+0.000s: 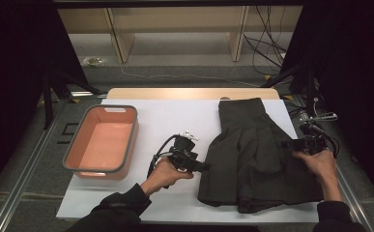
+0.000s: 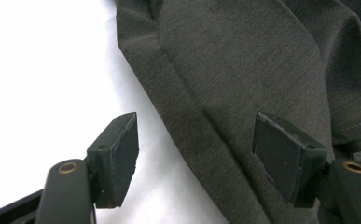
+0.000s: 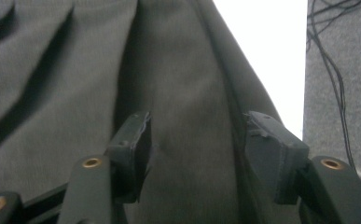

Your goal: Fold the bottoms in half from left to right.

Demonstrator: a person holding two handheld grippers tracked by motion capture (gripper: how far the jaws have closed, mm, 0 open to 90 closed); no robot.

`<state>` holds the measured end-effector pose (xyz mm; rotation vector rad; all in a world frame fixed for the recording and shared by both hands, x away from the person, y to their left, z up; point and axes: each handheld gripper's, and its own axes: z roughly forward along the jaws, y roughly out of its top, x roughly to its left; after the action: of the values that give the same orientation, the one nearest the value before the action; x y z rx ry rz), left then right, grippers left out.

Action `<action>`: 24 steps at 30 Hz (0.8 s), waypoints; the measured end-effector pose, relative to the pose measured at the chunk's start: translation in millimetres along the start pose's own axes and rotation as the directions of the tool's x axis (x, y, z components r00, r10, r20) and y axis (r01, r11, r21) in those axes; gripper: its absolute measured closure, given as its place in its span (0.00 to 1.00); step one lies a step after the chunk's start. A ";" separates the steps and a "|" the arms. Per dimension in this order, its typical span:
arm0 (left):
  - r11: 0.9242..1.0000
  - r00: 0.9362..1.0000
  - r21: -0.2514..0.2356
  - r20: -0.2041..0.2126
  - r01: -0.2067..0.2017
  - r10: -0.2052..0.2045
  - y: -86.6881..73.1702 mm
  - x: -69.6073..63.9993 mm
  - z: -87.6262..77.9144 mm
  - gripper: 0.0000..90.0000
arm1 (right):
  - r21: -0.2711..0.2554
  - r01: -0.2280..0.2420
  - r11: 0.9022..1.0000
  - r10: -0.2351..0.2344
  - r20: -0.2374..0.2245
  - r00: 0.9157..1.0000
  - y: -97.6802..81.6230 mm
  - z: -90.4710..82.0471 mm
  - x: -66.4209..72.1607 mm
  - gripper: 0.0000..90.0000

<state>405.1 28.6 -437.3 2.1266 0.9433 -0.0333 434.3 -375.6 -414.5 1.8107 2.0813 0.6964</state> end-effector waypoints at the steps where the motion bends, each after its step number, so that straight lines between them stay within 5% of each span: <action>1: 1.000 1.000 0.002 0.000 -0.003 0.003 -0.7 0.7 0.0 0.33 | 0.011 0.003 1.000 -0.003 0.002 1.000 -2.5 -0.3 0.5 0.45; 10: 1.000 1.000 0.026 -0.004 0.017 -0.017 -5.3 7.0 4.3 0.30 | 0.095 -0.012 0.995 0.014 -0.024 1.000 -21.9 12.2 -3.0 0.45; 14: 0.999 1.000 0.025 -0.002 0.020 -0.020 -4.8 7.5 3.8 0.30 | 0.113 -0.019 0.993 0.025 -0.053 0.998 -31.0 14.2 -4.3 0.68; 17: 1.000 1.000 0.020 -0.002 0.023 -0.023 -4.5 7.9 4.4 0.30 | 0.098 -0.003 0.995 0.004 -0.005 1.000 -32.5 11.2 -3.7 0.91; 24: 0.999 0.999 0.028 0.008 0.032 -0.033 -5.3 7.7 7.2 0.30 | 0.042 -0.016 0.999 0.014 0.040 0.999 -26.8 0.1 -14.9 0.96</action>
<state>409.3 30.6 -448.1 2.1355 0.9782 -0.0718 414.3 -392.7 -430.3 1.8490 2.0741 0.6189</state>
